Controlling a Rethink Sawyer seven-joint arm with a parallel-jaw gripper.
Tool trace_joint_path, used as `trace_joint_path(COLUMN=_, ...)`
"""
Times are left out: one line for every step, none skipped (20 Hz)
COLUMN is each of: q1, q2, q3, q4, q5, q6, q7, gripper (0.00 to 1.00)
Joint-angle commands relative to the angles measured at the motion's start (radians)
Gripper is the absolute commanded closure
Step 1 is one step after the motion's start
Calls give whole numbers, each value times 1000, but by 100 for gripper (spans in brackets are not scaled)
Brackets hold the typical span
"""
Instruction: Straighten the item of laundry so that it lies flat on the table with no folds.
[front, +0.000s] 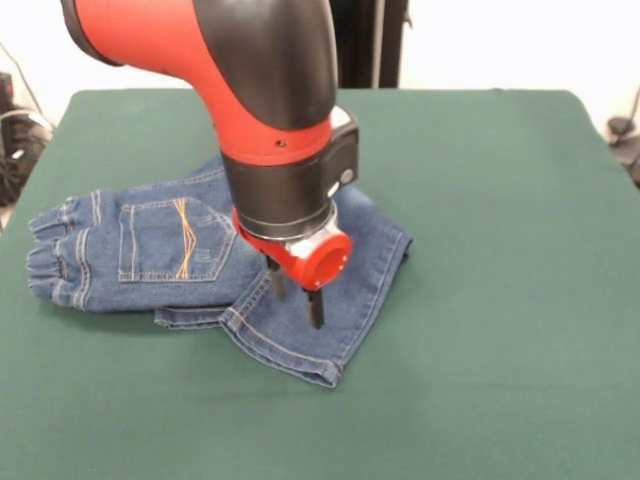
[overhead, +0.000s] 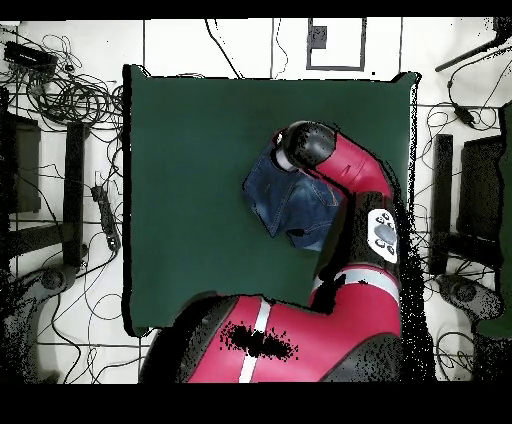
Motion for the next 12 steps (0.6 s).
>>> trace_joint_path(q1=36, q2=39, q3=91, q4=-21, q5=27, q6=203, q7=178, gripper=0)
trace_joint_path(q1=37, q2=47, q3=87, q4=-32, q5=16, q6=213, q7=164, gripper=0)
trace_joint_path(q1=34, q2=50, q3=88, q4=-33, q5=8, q6=212, q7=145, gripper=0)
trace_joint_path(q1=32, q2=56, q3=89, q4=-39, q5=3, q6=216, q7=134, gripper=0)
trace_joint_path(q1=27, q2=57, q3=92, q4=-31, q5=-2, q6=199, q7=117, gripper=0)
trace_joint_path(q1=26, q2=57, q3=91, q4=-25, q5=-3, q6=187, q7=115, gripper=0)
trace_joint_path(q1=25, q2=55, q3=88, q4=-12, q5=1, q6=165, q7=122, gripper=0)
trace_joint_path(q1=25, q2=63, q3=88, q4=-19, q5=-5, q6=149, q7=113, gripper=0)
trace_joint_path(q1=28, q2=77, q3=88, q4=-26, q5=-12, q6=127, q7=104, gripper=0)
trace_joint_path(q1=31, q2=91, q3=86, q4=-35, q5=-9, q6=108, q7=114, gripper=0)
trace_joint_path(q1=32, q2=104, q3=89, q4=-38, q5=-3, q6=75, q7=125, gripper=0)
trace_joint_path(q1=34, q2=117, q3=92, q4=-42, q5=4, q6=42, q7=137, gripper=0)
